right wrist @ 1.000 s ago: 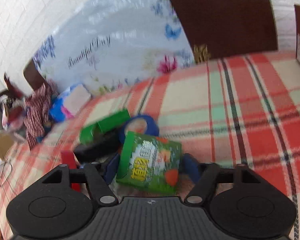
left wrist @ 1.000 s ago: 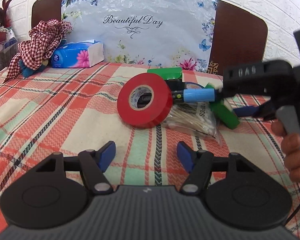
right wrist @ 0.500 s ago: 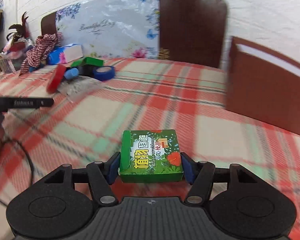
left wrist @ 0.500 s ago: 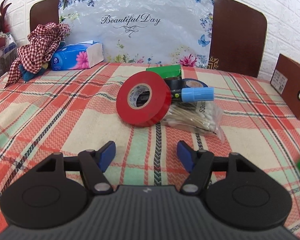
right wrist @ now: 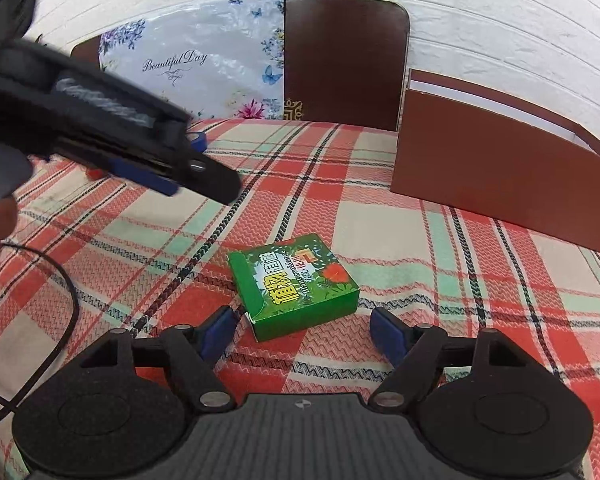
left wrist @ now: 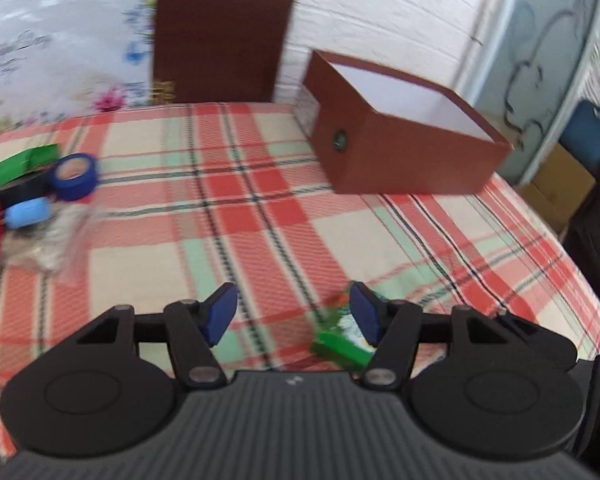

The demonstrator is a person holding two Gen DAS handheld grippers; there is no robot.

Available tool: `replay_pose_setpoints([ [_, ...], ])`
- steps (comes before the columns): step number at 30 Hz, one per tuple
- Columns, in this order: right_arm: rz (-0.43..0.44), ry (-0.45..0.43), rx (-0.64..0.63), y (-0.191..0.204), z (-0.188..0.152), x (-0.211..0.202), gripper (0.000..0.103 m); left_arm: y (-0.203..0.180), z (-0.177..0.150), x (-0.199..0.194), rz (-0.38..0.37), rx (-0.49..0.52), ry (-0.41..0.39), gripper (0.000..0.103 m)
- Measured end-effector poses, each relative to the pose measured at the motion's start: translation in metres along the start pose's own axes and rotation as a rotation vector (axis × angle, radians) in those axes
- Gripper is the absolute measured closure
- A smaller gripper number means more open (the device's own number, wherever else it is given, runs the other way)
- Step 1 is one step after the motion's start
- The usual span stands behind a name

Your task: Organize objects

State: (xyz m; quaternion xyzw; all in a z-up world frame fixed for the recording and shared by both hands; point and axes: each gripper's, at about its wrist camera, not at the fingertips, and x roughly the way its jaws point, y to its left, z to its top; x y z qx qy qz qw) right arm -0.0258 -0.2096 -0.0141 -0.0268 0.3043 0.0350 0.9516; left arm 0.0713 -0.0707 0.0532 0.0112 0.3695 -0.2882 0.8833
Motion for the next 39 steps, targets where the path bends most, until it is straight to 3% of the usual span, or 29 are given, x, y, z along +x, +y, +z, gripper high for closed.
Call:
replay_pose_setpoints([
  [3, 0.004, 0.007, -0.012, -0.001, 0.000, 0.003, 0.025, -0.013, 0.002, 0.027, -0.085, 0.029, 0.093, 0.035],
  [5, 0.013, 0.014, -0.025, -0.001, 0.002, 0.006, 0.031, -0.021, -0.008, 0.044, -0.097, 0.039, 0.174, 0.037],
  [6, 0.025, 0.016, -0.031, -0.002, 0.003, 0.008, 0.039, -0.021, -0.012, 0.048, -0.120, 0.030, 0.176, 0.038],
  [8, 0.038, 0.006, -0.030, -0.005, 0.003, 0.009, 0.039, -0.022, -0.014, 0.045, -0.118, 0.026, 0.160, 0.041],
  [10, 0.047, -0.008, -0.016, -0.008, 0.003, 0.007, 0.039, -0.021, -0.008, 0.042, -0.106, 0.001, 0.163, 0.051],
  [13, 0.003, -0.114, -0.025, -0.011, 0.010, -0.006, 0.039, -0.025, 0.022, 0.028, -0.128, 0.004, 0.106, 0.054],
  [19, -0.140, -0.334, -0.016, -0.054, 0.057, -0.018, 0.039, -0.073, 0.099, 0.024, -0.153, 0.138, -0.082, 0.054],
  [24, -0.224, -0.389, 0.012, -0.107, 0.089, -0.001, 0.039, -0.113, 0.153, 0.063, -0.165, 0.195, -0.134, 0.052],
  [27, -0.255, -0.390, 0.024, -0.138, 0.103, 0.022, 0.037, -0.133, 0.174, 0.095, -0.164, 0.209, -0.150, 0.038],
  [28, -0.281, -0.369, 0.023, -0.147, 0.106, 0.034, 0.028, -0.136, 0.178, 0.107, -0.151, 0.211, -0.145, 0.037],
  [30, -0.357, -0.348, 0.065, -0.162, 0.105, 0.049, 0.025, -0.140, 0.179, 0.124, -0.071, 0.214, -0.146, 0.039],
  [33, -0.321, -0.421, 0.174, -0.173, 0.090, 0.037, 0.028, -0.126, 0.163, 0.117, -0.086, 0.195, -0.196, 0.039],
  [36, -0.283, -0.488, 0.205, -0.166, 0.073, 0.021, 0.028, -0.106, 0.134, 0.088, -0.095, 0.188, -0.253, 0.037],
  [39, -0.227, -0.505, 0.219, -0.152, 0.061, 0.006, 0.028, -0.076, 0.096, 0.058, -0.075, 0.178, -0.233, 0.037],
])
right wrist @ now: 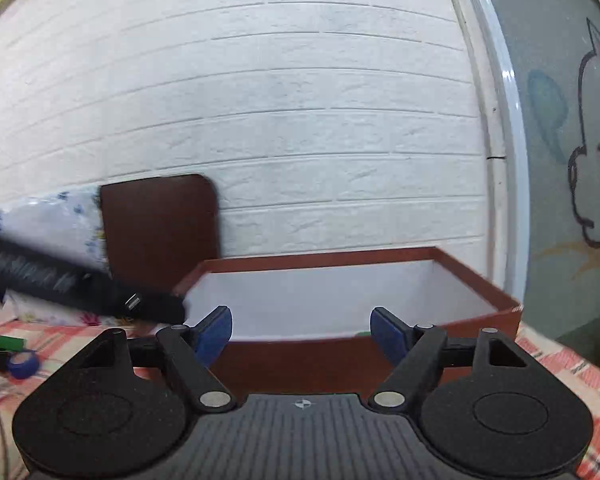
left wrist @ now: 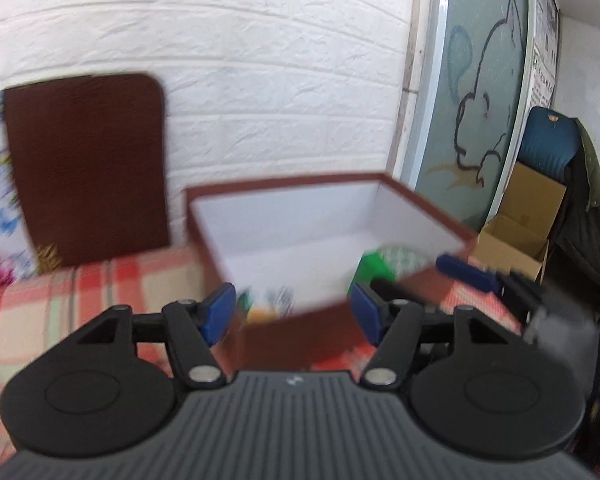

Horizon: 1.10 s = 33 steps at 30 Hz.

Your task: Organize objects

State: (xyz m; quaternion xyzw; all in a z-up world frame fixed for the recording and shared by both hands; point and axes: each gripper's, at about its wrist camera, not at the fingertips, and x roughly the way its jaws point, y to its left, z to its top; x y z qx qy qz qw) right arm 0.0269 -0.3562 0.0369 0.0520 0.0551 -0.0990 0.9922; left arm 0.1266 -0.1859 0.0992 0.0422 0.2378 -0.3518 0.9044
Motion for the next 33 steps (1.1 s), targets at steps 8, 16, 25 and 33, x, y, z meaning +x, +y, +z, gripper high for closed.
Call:
replay_pose_setpoints([
  [8, 0.187, 0.216, -0.002, 0.069, -0.034, -0.032, 0.028, 0.086, -0.116, -0.073, 0.261, -0.246, 0.260, 0.037],
  [16, 0.365, 0.402, -0.128, 0.148, -0.053, -0.034, 0.028, 0.150, -0.152, -0.145, 0.473, -0.308, 0.201, 0.037],
  [25, 0.568, 0.366, -0.384, 0.280, -0.031, -0.010, 0.042, 0.263, -0.194, -0.205, 0.809, -0.515, 0.002, 0.024],
  [33, 0.585, 0.338, -0.575, 0.389, -0.024, 0.043, 0.051, 0.261, -0.200, -0.210, 0.750, -0.524, -0.054, 0.024],
])
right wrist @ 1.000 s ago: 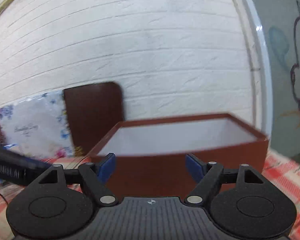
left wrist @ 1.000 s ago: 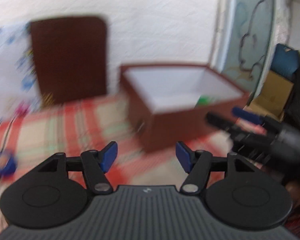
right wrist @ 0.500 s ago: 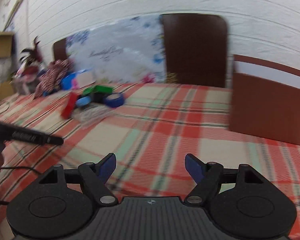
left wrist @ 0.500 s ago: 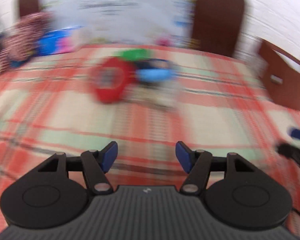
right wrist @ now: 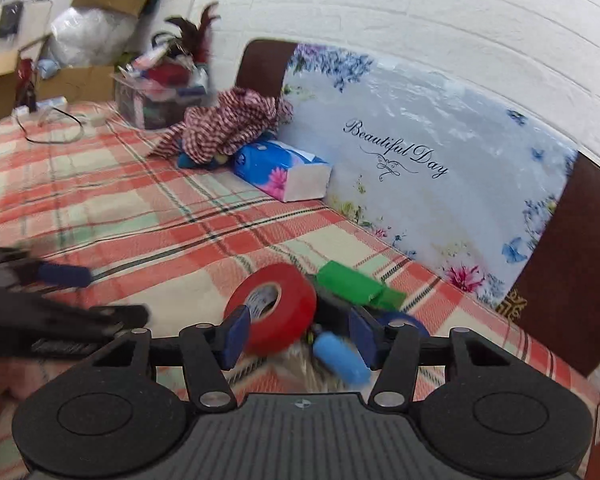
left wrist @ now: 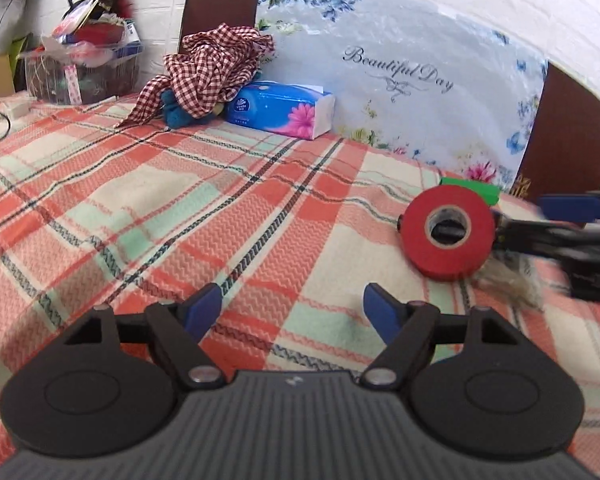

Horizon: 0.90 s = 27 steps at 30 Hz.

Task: Organize objects
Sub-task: 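Move the left gripper to the red tape roll and grasp it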

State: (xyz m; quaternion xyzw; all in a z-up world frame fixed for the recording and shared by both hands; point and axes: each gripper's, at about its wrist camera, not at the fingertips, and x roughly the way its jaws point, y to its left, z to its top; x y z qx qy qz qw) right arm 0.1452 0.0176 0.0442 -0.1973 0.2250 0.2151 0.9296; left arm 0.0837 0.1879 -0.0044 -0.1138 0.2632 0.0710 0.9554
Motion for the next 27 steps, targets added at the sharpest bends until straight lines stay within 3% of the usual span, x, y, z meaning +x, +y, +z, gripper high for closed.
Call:
replay_pose_setpoints([
  [4, -0.024, 0.076, -0.019, 0.009, 0.004, 0.038, 0.071, 0.005, 0.000, 0.002, -0.024, -0.032, -0.008, 0.024],
  [10, -0.015, 0.062, 0.019, 0.001, -0.009, -0.002, 0.076, 0.008, 0.001, 0.001, -0.038, -0.045, -0.015, 0.024],
  [15, -0.041, 0.092, 0.222, -0.033, -0.073, -0.078, 0.076, 0.006, 0.000, 0.001, -0.031, -0.033, -0.014, 0.024],
  [19, -0.163, 0.176, 0.439, -0.076, -0.139, -0.137, 0.076, -0.001, 0.000, 0.002, -0.011, 0.006, -0.002, 0.024],
  [22, -0.261, 0.201, 0.615, -0.106, -0.184, -0.175, 0.074, -0.020, 0.000, 0.005, 0.015, 0.119, 0.028, 0.027],
  [23, -0.307, 0.204, 0.643, -0.111, -0.195, -0.185, 0.064, -0.031, 0.000, 0.004, 0.009, 0.167, 0.032, 0.030],
  [24, -0.330, 0.181, 0.669, -0.114, -0.202, -0.195, 0.058, -0.041, -0.001, 0.000, -0.011, 0.188, 0.033, 0.033],
  [27, -0.339, 0.126, 0.681, -0.113, -0.212, -0.216, 0.057, -0.083, 0.000, -0.025, -0.191, 0.196, 0.046, 0.033],
])
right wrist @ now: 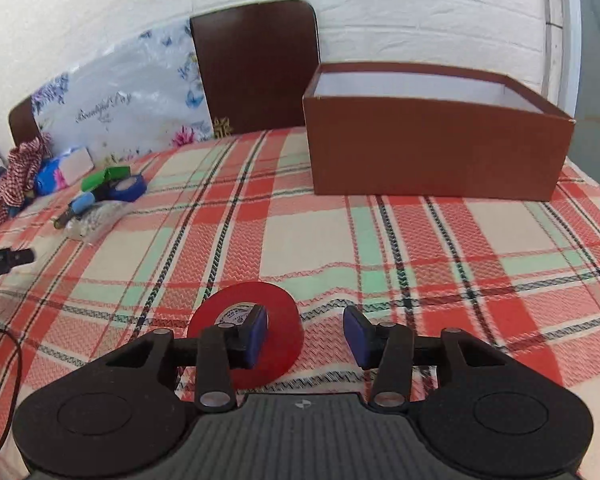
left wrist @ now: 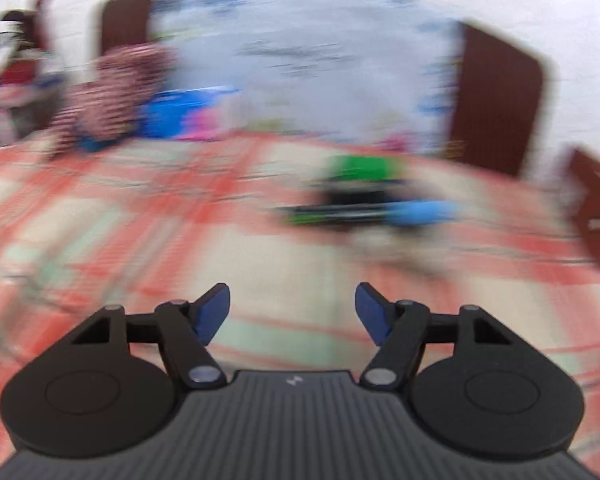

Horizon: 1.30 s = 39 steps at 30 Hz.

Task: Organize objects
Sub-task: 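Move the left gripper to the red tape roll and grasp it, then carry the red tape roll into the brown box and open the left gripper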

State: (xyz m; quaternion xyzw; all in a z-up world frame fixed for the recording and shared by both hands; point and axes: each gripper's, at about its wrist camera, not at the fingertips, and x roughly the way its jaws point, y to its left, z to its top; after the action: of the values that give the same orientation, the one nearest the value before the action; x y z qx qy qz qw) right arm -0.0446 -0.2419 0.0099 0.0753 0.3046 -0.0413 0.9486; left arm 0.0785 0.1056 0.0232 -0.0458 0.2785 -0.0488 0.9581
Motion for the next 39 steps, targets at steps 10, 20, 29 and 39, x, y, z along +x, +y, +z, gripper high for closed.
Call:
replay_pose_setpoints([
  [10, 0.086, -0.018, -0.111, 0.014, -0.019, -0.010, 0.043, -0.179, 0.000, -0.010, -0.456, 0.245, 0.268, 0.038],
  [20, 0.078, -0.005, -0.173, 0.016, -0.021, 0.001, 0.039, -0.234, -0.024, 0.000, -0.402, 0.328, 0.416, 0.042],
  [29, 0.116, -0.002, -0.239, 0.026, -0.014, 0.029, 0.033, -0.239, -0.027, 0.021, -0.400, 0.311, 0.406, 0.075],
  [39, 0.056, -0.231, -0.208, 0.013, 0.023, 0.005, 0.033, -0.280, 0.026, -0.009, -0.410, 0.418, 0.196, 0.075],
])
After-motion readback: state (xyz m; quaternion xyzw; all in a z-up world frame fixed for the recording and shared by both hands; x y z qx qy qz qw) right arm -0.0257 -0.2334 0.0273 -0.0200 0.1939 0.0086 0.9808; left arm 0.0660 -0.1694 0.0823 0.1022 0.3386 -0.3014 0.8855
